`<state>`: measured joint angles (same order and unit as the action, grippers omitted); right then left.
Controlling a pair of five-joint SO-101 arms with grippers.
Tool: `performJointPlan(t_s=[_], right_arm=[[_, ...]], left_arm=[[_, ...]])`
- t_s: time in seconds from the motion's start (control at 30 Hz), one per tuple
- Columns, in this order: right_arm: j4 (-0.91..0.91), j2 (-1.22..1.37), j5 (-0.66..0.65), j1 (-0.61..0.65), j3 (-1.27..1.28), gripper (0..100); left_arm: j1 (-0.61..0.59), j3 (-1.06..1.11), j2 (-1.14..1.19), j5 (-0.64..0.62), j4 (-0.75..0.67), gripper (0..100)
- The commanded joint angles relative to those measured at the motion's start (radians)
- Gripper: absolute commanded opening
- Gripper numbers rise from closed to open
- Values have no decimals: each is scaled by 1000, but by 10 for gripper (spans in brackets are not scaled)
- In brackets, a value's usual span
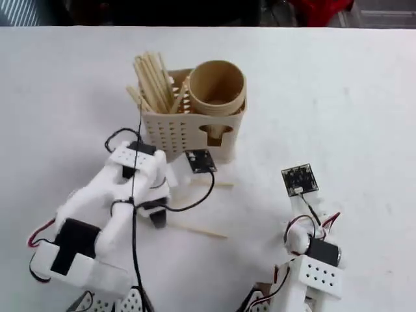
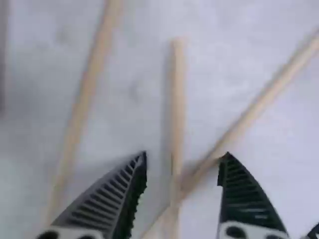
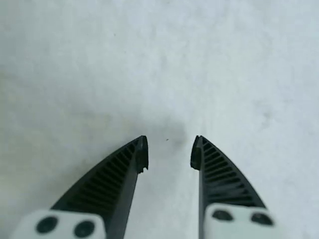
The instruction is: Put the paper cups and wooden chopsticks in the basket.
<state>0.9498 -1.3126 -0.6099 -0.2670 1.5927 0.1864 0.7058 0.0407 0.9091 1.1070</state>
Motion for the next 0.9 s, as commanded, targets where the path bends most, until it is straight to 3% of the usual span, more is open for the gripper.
performJointPlan(t_s=[0.0, 0.27, 0.47, 0.87], right_arm=[[4, -18, -6, 8, -6, 156], [4, -18, -6, 8, -6, 156], [4, -18, -6, 8, -6, 156], [2, -18, -6, 8, -6, 156]], left_arm=[[-10, -23, 16, -31, -25, 156], [-1, -54, 18, -32, -26, 28], [-2, -172, 18, -78, -20, 21], [125, -436, 16, -72, 339, 21]])
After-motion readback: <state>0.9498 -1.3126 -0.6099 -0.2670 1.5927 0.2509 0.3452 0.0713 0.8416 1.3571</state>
